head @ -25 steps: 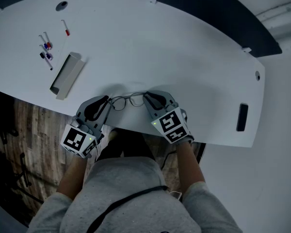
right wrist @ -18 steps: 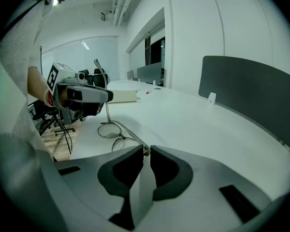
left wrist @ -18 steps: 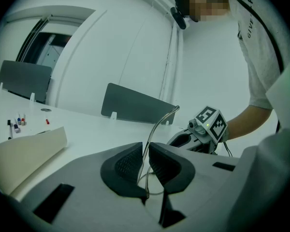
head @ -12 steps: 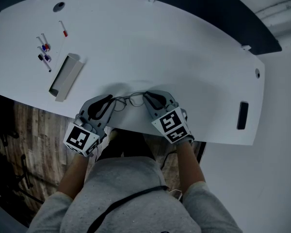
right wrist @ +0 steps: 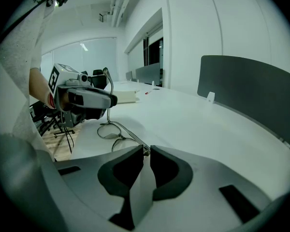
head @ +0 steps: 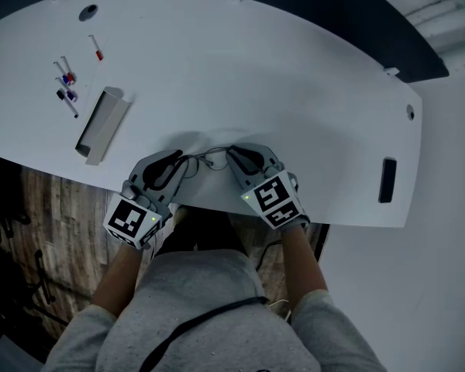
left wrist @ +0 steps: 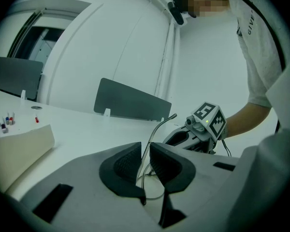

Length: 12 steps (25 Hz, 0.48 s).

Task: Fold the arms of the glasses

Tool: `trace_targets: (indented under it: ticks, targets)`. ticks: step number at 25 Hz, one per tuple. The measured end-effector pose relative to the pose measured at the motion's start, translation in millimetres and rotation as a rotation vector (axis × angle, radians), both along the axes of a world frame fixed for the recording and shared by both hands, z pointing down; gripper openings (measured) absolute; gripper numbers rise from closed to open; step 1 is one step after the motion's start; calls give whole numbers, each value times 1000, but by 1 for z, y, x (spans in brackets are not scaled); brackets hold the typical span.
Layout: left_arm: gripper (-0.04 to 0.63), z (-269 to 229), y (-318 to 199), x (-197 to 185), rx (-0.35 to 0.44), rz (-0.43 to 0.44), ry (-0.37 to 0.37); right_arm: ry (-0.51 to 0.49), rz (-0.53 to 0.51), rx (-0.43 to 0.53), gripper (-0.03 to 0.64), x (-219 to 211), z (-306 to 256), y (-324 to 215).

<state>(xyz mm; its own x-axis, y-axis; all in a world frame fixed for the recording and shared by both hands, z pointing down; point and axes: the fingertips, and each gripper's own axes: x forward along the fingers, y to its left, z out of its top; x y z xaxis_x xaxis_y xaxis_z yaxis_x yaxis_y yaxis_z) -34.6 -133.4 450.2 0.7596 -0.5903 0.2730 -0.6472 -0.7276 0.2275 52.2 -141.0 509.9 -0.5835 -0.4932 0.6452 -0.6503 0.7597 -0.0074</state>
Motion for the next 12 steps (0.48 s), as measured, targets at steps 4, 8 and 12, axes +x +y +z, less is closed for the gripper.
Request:
trace_targets:
  ticks: [4, 8, 12]
  targets:
    - [63, 2, 0, 4, 5, 18, -14, -3, 7, 2, 55, 2, 0, 0]
    - [66, -1, 0, 5, 10, 17, -7, -6, 15, 1, 55, 4, 1, 2]
    - [86, -6, 4, 7, 34, 46, 10, 8, -4, 13, 55, 1, 2, 2]
